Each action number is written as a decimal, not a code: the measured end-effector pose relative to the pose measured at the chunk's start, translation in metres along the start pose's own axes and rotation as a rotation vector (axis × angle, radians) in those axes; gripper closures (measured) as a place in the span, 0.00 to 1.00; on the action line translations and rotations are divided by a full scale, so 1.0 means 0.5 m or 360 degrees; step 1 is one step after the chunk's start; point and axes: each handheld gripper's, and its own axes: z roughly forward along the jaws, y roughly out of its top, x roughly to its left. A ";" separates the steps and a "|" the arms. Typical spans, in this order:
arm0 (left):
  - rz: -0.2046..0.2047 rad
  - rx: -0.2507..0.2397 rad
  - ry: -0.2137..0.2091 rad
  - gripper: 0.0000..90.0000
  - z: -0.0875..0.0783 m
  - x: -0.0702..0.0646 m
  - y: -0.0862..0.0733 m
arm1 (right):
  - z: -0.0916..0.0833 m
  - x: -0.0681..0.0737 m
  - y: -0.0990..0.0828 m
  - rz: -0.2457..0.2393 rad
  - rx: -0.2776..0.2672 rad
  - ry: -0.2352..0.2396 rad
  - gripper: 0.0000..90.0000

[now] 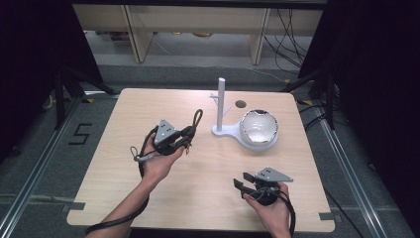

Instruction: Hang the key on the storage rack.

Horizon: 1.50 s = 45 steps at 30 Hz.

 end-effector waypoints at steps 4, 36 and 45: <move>0.0004 -0.0007 0.0007 0.88 0.004 0.000 0.003 | -0.001 -0.001 0.000 -0.0027 -0.0001 -0.0026 0.59; 0.0008 -0.0016 0.0083 0.88 0.039 0.006 0.017 | -0.001 0.000 0.000 0.0001 0.0003 0.0003 0.59; 0.0018 -0.0017 0.0103 0.88 0.053 0.008 0.025 | -0.001 -0.001 0.000 0.0004 0.0006 0.0002 0.59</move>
